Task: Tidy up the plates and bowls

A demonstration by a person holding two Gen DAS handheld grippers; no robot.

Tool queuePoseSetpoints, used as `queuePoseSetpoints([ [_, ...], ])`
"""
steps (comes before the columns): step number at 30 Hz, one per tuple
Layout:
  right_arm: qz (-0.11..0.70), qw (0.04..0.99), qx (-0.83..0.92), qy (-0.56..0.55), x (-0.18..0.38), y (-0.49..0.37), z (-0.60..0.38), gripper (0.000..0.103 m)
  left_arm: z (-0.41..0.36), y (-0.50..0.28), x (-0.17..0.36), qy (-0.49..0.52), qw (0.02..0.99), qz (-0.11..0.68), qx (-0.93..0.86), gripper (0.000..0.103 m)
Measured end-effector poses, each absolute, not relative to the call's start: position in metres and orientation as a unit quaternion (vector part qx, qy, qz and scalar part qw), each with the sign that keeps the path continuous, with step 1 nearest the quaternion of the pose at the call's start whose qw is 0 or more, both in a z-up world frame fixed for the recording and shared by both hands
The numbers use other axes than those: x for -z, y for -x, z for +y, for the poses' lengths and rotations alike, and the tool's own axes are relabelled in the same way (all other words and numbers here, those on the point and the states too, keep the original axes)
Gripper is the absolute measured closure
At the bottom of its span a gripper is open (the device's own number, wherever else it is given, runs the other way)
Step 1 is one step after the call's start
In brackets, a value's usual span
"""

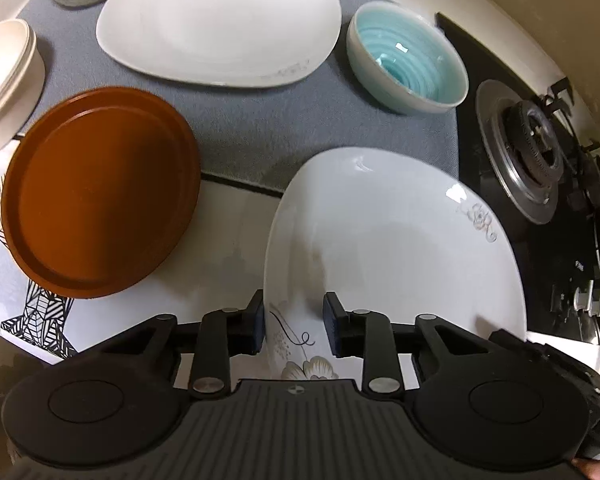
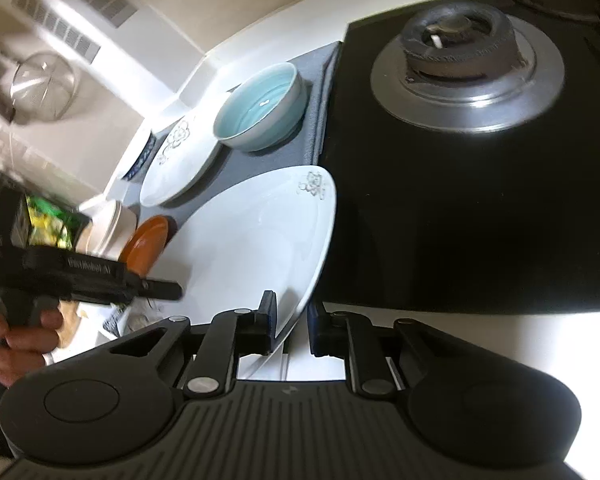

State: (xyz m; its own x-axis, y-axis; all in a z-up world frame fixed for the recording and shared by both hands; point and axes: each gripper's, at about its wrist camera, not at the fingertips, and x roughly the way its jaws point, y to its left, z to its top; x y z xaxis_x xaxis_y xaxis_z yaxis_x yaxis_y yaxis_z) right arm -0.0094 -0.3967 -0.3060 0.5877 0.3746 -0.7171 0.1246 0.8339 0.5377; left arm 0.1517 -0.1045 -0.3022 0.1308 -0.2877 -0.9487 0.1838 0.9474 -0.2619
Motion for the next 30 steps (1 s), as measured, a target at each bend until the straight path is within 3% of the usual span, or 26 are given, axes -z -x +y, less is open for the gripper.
queuePoseSetpoints([
  [17,0.428,0.842,-0.030,-0.327,0.279,0.016,-0.395,0.086,-0.106,-0.181,0.300,0.045,0.710,0.671,0.206,0.073],
  [30,0.421,0.852,-0.038,-0.309,0.255,-0.025,-0.342,0.086,-0.045,-0.222,0.278,0.064,0.702,0.673,0.222,0.074],
])
